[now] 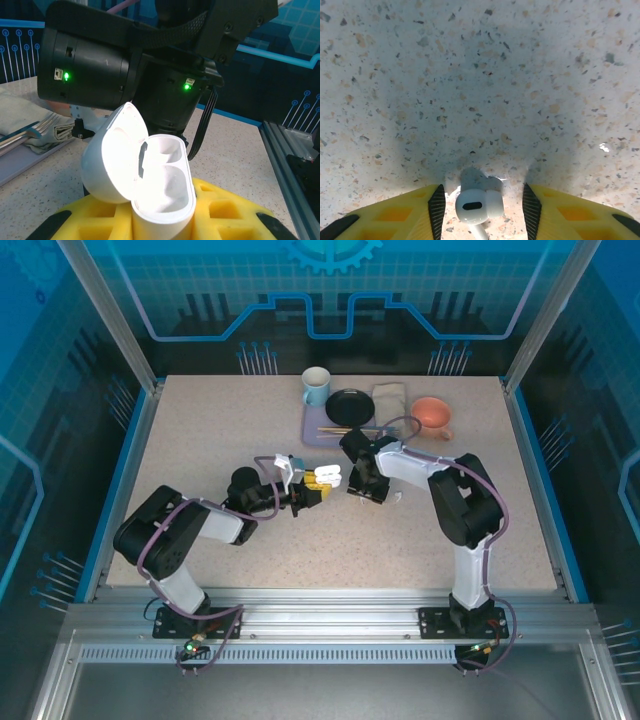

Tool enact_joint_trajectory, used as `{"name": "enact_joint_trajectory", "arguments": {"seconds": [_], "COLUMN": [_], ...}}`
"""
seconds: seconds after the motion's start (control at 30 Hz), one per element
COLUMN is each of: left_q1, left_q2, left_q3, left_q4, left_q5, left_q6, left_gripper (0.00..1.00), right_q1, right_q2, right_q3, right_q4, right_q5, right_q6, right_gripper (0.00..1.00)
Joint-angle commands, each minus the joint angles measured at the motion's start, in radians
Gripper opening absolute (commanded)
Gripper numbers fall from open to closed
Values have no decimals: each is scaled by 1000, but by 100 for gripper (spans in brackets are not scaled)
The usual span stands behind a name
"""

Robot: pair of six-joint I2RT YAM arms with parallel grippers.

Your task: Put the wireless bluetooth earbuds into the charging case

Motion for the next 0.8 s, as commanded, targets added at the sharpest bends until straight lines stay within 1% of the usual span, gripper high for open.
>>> {"name": "enact_joint_trajectory", "arguments": {"seconds": [0.0, 0.27, 0.6, 0.77], "left_q1": [7, 7, 7, 7], "left_q2": [-32, -32, -32, -33], "left_q3": [4, 5, 11, 13], "left_q4": [21, 12, 2, -5], "left_q5": [31, 32, 39, 40], "left_q6": [-12, -10, -16, -18], "left_gripper": [0, 0, 0, 0], "right_q1": [14, 13, 8, 4], "right_q2": [19, 21, 16, 14], "right_q3": [10, -3, -10, -13], "right_q4": [3, 18, 33, 40], "right_q5": [-8, -11, -12, -16], "right_q6": [7, 5, -12, -16], "right_gripper": [47, 43, 34, 33]}}
